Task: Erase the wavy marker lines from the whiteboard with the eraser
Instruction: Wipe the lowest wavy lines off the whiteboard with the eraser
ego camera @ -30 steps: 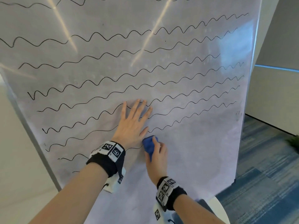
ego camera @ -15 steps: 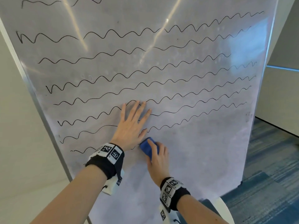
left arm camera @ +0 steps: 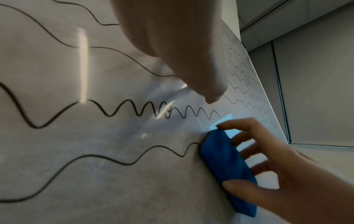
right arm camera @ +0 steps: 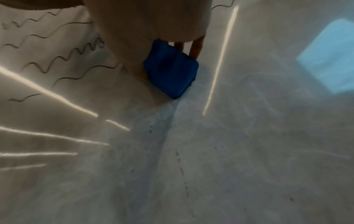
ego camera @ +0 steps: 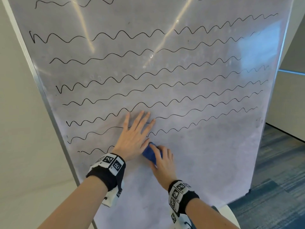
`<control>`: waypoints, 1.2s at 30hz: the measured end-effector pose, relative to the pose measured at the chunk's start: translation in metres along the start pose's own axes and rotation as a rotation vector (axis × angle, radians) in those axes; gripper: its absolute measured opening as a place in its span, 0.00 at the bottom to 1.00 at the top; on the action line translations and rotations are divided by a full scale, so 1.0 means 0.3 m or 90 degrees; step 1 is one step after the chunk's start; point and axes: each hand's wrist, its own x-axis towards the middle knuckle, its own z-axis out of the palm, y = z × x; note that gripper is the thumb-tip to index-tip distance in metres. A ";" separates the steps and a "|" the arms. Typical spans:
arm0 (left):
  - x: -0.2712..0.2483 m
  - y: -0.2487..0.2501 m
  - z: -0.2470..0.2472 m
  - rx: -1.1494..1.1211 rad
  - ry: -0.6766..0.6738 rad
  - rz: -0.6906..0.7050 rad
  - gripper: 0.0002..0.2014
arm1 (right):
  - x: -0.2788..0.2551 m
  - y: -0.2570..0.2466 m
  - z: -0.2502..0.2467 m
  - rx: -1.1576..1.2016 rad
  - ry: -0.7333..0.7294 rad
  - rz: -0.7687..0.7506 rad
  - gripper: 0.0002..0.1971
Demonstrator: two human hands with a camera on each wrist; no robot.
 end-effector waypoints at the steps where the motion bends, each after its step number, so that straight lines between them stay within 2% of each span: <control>1: -0.002 -0.005 -0.003 0.001 -0.002 -0.002 0.33 | 0.002 0.023 -0.009 0.000 0.004 0.013 0.38; 4: -0.022 -0.037 -0.015 0.006 -0.009 -0.020 0.31 | 0.003 0.098 -0.030 0.098 0.072 0.137 0.40; 6: -0.043 -0.048 -0.017 0.009 -0.009 -0.021 0.31 | 0.006 0.109 -0.032 0.141 0.096 0.186 0.40; 8: -0.057 -0.044 -0.017 0.013 -0.012 -0.005 0.33 | 0.013 0.088 -0.031 0.150 0.092 0.164 0.38; 12: -0.056 0.011 0.004 0.005 -0.009 0.048 0.36 | 0.026 0.082 -0.037 0.151 0.026 0.083 0.35; 19: -0.033 0.105 0.078 0.017 -0.025 0.089 0.36 | 0.043 0.120 -0.043 0.173 -0.033 0.091 0.27; 26: 0.002 0.111 0.101 0.060 0.009 0.137 0.26 | 0.052 0.119 -0.066 0.157 -0.024 0.063 0.27; 29: 0.003 0.112 0.110 0.086 0.024 0.149 0.19 | 0.036 0.126 -0.069 0.113 -0.009 0.105 0.30; 31: -0.002 0.110 0.117 0.099 0.026 0.154 0.17 | 0.002 0.134 -0.078 0.120 -0.001 0.178 0.34; 34: -0.025 0.084 0.118 0.103 0.025 0.119 0.19 | -0.045 0.137 -0.097 0.230 0.028 0.302 0.39; 36: -0.053 0.059 0.109 0.091 0.037 0.082 0.21 | -0.037 0.111 -0.111 0.339 0.031 0.352 0.35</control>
